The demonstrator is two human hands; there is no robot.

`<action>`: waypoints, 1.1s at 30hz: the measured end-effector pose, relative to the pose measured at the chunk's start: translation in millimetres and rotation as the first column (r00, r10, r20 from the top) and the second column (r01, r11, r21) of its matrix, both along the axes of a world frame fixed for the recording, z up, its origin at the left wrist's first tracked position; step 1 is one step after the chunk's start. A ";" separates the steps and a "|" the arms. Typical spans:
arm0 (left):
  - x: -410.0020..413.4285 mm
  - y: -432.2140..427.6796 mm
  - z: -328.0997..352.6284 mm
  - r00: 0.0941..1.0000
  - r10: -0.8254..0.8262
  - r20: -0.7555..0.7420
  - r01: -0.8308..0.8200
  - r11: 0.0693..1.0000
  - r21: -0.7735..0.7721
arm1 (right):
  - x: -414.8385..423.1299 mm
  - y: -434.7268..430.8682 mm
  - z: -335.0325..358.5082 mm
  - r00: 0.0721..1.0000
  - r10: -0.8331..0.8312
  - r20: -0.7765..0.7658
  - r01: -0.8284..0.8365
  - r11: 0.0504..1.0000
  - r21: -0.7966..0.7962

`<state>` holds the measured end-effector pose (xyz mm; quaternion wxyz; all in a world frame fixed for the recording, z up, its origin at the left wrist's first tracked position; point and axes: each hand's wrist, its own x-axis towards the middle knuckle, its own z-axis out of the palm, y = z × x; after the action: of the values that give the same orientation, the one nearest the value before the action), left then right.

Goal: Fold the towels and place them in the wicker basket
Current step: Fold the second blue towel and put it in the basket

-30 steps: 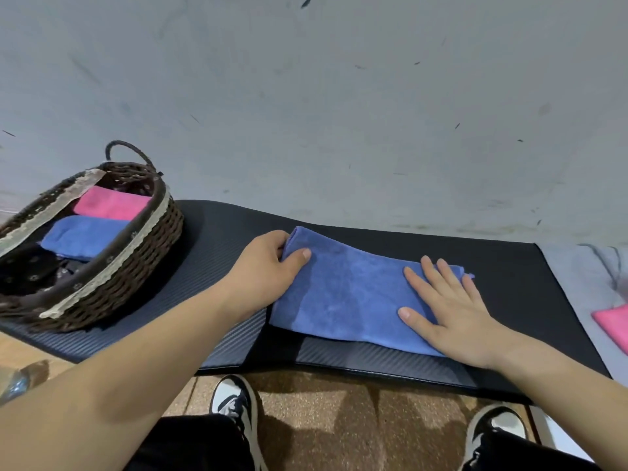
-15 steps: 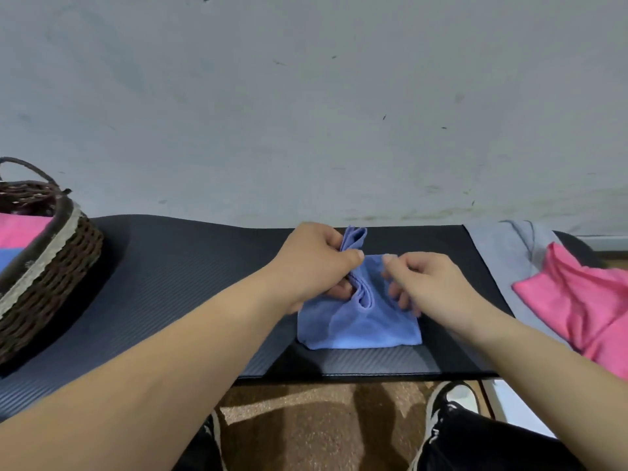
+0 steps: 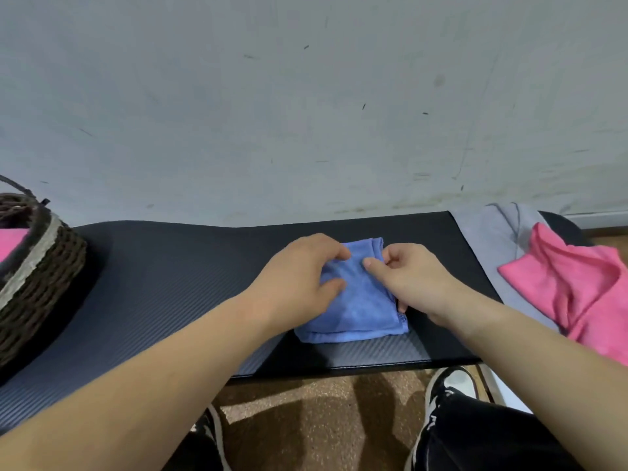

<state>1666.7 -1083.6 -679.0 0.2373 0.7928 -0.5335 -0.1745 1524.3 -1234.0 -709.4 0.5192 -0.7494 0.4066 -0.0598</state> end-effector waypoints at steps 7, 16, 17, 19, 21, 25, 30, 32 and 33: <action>2.7 8.1 -19.8 0.972 -0.227 0.063 0.209 0.953 0.218 | -5.9 -8.6 -10.0 0.994 -0.019 -0.112 -0.010 0.968 -0.250; -1.9 10.2 -44.1 0.904 -0.342 0.256 0.253 0.911 0.326 | -14.6 -12.4 3.3 0.938 0.344 -0.047 -0.315 0.789 -0.527; -1.7 12.0 -44.6 0.912 -0.332 0.240 0.259 0.921 0.290 | -17.7 -11.8 0.4 0.906 0.409 -0.113 -0.410 0.778 -0.476; -0.2 16.4 -42.4 0.945 -0.275 0.176 0.242 0.951 0.191 | -24.7 -12.0 -9.3 0.842 0.487 -0.234 -0.540 0.754 -0.373; 3.8 19.8 -38.4 0.935 -0.189 0.299 0.174 0.982 0.076 | -30.5 -14.1 -14.9 0.828 0.497 -0.261 -0.560 0.754 -0.343; 4.3 25.8 -20.1 0.846 0.055 0.531 -0.120 0.989 0.089 | -33.1 -14.3 -11.7 0.834 0.490 -0.254 -0.550 0.777 -0.307; -5.8 23.1 -20.1 0.909 0.207 0.361 -0.322 0.900 0.295 | -31.5 -8.6 -7.4 0.822 0.499 -0.274 -0.565 0.771 -0.294; -2.3 21.1 -21.3 0.934 0.278 0.226 -0.340 0.888 0.310 | -30.3 -5.4 -5.1 0.818 0.500 -0.284 -0.572 0.762 -0.305; 0.2 21.3 -20.9 0.940 0.309 0.143 -0.339 0.889 0.307 | -29.7 -3.3 -4.2 0.814 0.502 -0.292 -0.577 0.752 -0.318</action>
<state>1666.9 -1062.3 -699.9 0.1040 0.9059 -0.3676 -0.1827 1494.6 -1237.3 -713.5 0.3122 -0.9252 0.1985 0.0841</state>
